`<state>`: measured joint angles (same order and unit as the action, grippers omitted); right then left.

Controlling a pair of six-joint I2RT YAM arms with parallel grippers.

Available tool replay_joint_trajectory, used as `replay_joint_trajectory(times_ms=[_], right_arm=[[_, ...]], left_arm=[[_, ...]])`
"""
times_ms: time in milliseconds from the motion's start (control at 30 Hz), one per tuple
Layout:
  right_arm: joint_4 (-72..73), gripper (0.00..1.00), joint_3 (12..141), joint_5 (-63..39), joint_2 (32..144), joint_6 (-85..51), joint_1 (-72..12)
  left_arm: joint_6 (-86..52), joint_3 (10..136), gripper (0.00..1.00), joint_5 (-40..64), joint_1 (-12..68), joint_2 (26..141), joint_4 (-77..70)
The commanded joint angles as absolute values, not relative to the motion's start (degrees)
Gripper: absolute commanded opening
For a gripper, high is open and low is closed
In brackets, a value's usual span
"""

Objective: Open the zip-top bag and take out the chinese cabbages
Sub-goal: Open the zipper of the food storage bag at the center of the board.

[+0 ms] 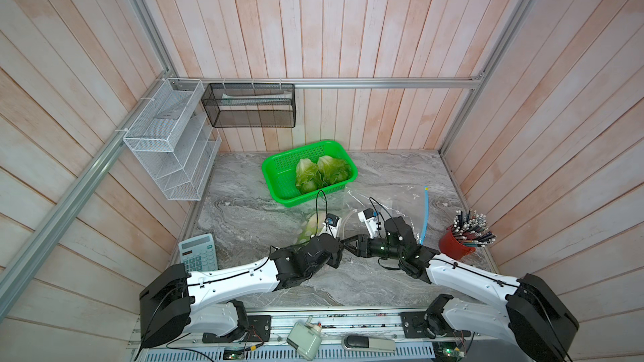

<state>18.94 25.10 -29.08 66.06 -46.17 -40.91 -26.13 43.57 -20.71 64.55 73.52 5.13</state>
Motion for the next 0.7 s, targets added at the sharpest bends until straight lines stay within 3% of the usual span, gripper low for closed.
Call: replay_joint_trajectory(times_ms=[0,200,400,567,667], right_arm=[[20.73,0.41,25.20,-30.50,67.09,-46.83,-41.22],[14.35,0.20,24.63,-26.27,67.27,-47.43,-41.22],[6.67,0.16,20.70,-19.97,63.25,-48.61,-40.88],[3.01,0.29,19.34,-17.29,57.20,-48.91,-40.52],[0.09,0.49,20.53,-13.98,51.07,-48.75,-40.52]], left_arm=[[-26.36,43.85,0.00,-19.86,64.51,74.53,3.94],[-27.70,45.87,0.00,-22.39,64.95,76.32,7.65],[-29.29,47.33,0.00,-26.68,65.51,76.55,9.11],[-29.40,48.49,0.00,-28.43,67.33,78.20,7.74],[-29.44,49.48,0.00,-30.06,69.08,79.81,7.64]])
